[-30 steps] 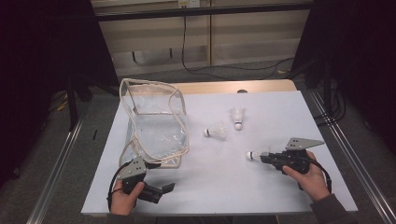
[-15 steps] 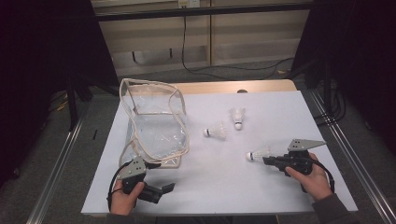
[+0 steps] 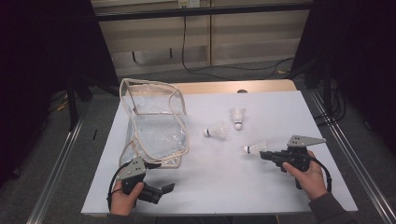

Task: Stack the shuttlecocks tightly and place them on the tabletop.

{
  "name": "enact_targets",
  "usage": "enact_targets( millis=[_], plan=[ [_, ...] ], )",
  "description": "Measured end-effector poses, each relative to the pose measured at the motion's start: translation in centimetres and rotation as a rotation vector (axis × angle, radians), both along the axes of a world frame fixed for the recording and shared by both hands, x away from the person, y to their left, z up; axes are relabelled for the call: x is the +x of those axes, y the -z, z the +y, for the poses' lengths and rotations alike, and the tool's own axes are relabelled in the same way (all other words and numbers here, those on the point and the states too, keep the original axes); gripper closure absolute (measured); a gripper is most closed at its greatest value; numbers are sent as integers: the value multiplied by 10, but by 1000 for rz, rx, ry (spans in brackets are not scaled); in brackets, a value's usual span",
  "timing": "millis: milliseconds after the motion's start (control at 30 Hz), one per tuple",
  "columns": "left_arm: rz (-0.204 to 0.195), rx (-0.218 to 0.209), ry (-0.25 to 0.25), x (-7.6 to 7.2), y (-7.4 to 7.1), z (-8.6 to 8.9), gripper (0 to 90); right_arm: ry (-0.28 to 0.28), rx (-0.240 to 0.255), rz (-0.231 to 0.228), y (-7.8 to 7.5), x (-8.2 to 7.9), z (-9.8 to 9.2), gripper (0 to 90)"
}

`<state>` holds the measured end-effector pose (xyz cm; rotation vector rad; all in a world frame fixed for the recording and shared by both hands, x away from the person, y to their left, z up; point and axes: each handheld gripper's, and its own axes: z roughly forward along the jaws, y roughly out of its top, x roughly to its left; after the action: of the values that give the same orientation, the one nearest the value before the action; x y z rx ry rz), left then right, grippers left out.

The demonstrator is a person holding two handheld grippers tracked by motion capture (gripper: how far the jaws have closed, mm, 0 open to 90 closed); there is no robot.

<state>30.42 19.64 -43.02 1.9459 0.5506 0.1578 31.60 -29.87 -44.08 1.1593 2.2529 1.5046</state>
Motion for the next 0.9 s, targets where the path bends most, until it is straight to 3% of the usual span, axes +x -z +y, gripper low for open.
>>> enact_targets(
  millis=[900],
  plan=[
    [-9, -15, -1, 0, 0, 1, 34, 27, 29, -36, -8, 16, 15, 900]
  ],
)
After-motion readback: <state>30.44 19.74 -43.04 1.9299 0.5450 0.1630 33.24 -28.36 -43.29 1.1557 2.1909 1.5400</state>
